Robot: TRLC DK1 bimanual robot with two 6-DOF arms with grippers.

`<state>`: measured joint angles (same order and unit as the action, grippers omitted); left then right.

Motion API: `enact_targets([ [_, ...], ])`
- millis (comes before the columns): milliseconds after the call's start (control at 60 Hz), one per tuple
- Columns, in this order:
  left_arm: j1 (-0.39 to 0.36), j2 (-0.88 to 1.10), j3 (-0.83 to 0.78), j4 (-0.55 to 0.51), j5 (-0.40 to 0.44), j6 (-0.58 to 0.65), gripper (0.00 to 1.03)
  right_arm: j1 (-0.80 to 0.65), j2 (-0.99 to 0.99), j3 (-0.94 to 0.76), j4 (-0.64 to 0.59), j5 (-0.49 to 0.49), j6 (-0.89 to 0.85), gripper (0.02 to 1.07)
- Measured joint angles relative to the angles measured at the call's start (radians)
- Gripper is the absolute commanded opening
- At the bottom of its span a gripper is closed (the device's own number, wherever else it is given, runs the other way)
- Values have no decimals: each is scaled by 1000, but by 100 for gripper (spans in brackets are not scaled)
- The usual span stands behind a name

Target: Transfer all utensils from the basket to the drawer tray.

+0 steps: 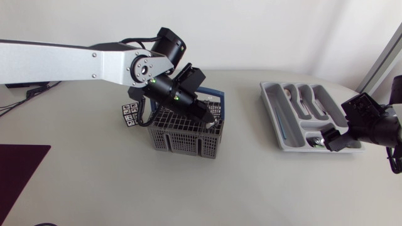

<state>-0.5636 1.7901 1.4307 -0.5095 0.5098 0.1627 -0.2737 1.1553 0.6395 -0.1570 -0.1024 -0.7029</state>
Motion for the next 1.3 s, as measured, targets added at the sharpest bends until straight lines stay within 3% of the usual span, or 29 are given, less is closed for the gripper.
enact_targets([
  [333,60,0,39,-38,146,-91,3,161,-122,-2,-86,42,56,102],
  [550,64,-24,42,-48,152,-114,3,303,-144,-2,-118,97,117,102],
  [867,65,-245,42,-66,144,-115,3,544,-170,24,-159,132,205,102],
  [1067,55,-338,9,-69,114,-101,3,656,-208,63,-177,42,196,102],
  [1300,3,-367,-81,-78,110,-2,4,686,-228,86,-200,-166,175,102],
])
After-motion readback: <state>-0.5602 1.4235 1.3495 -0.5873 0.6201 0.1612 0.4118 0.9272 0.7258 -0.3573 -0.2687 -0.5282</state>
